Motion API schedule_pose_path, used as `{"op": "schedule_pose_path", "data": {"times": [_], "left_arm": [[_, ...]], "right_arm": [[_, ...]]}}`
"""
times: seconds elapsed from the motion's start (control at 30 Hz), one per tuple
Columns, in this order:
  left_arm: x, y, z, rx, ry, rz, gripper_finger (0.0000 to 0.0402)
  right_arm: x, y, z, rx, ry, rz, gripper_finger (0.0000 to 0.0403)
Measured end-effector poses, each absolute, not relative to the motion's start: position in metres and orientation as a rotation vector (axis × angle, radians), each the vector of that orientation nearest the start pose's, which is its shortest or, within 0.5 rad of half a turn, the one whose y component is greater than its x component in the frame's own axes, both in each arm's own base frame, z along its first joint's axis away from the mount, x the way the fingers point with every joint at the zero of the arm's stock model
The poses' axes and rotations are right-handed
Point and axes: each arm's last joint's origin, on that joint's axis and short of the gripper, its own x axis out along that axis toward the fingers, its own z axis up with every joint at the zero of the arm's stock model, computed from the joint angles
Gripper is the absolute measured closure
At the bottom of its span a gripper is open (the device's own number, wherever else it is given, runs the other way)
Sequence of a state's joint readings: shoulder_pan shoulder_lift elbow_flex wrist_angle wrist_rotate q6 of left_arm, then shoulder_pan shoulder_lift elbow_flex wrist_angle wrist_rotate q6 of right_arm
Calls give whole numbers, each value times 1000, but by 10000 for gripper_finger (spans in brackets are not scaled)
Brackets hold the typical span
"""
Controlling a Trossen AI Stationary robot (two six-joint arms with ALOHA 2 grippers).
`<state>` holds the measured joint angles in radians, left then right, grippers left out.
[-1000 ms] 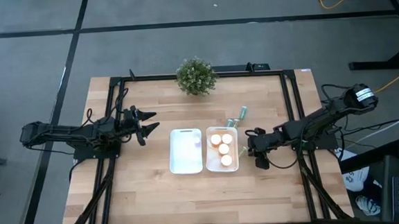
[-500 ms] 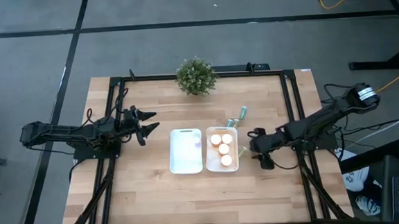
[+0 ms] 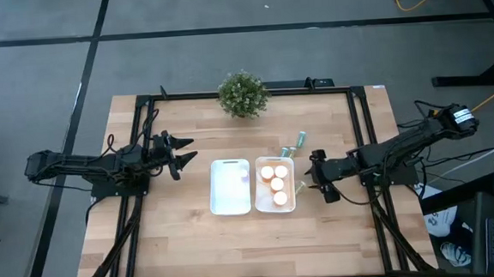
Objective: Pick and place medicine bottles into bin by pill shape (circle, oval)
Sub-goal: Put the yellow tablet bottle into the left white bin
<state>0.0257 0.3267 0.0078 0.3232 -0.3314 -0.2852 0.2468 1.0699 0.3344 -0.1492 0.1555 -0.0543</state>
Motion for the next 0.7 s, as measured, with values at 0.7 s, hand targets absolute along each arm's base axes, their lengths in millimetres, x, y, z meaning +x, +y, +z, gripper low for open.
{"op": "schedule_pose_path", "data": {"times": [0.7], "left_arm": [[116,12,169,-283,-55,354,147]], "right_arm": [[185,30,131,-226,873,175,100]]}}
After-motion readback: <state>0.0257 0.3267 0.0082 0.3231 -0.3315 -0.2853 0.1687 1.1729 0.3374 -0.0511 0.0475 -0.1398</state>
